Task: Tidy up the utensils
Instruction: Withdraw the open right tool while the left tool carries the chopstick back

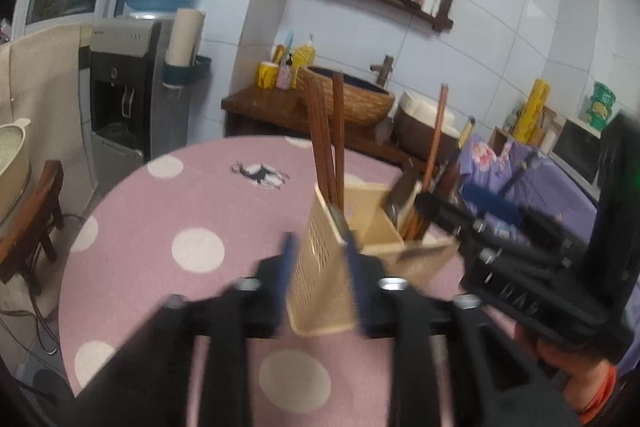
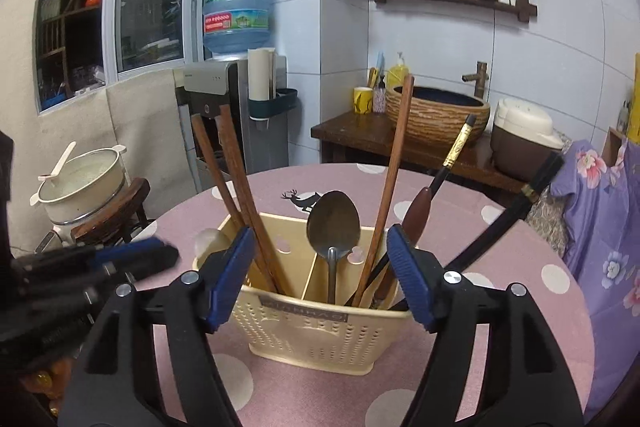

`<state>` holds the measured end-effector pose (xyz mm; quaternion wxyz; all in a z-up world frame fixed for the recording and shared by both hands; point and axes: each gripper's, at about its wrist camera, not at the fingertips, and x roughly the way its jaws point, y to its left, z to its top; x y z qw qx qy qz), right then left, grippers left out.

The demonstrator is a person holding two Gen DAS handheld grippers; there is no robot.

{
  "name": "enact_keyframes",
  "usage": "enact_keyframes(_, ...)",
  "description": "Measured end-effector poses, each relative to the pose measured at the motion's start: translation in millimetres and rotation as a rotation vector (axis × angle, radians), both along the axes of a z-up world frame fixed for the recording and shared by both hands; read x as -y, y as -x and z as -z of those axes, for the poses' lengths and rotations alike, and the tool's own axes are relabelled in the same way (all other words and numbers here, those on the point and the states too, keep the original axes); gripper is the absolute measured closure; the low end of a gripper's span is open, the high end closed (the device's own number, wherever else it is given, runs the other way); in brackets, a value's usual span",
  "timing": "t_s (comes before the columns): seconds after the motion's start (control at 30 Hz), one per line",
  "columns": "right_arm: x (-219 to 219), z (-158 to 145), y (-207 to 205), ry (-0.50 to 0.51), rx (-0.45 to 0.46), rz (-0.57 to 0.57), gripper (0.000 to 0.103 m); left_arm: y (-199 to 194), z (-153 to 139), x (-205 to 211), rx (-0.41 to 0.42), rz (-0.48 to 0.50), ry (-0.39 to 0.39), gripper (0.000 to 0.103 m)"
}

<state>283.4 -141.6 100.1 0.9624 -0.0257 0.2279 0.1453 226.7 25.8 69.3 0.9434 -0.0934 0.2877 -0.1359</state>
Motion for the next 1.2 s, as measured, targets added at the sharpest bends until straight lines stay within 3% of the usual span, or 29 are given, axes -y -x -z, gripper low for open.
enact_keyframes(0.3,33,1,42,-0.005,0.025,0.070,0.032,36,31,14,-0.073,0.104,-0.038,0.051)
enact_keyframes(0.37,47,3,53,-0.031,0.024,0.094,0.028,43,37,19,-0.092,0.122,-0.045,0.051)
enact_keyframes(0.6,90,36,83,-0.119,-0.097,0.174,0.027,84,79,75,-0.198,0.352,-0.160,0.051)
enact_keyframes(0.8,112,69,101,-0.165,-0.182,0.230,0.027,108,114,104,-0.289,0.450,-0.252,0.068)
enact_keyframes(0.93,115,82,107,-0.181,-0.211,0.229,0.027,113,121,109,-0.291,0.428,-0.303,0.079)
enact_keyframes(1.2,112,90,116,-0.203,-0.225,0.213,0.027,104,121,111,-0.295,0.391,-0.303,0.093)
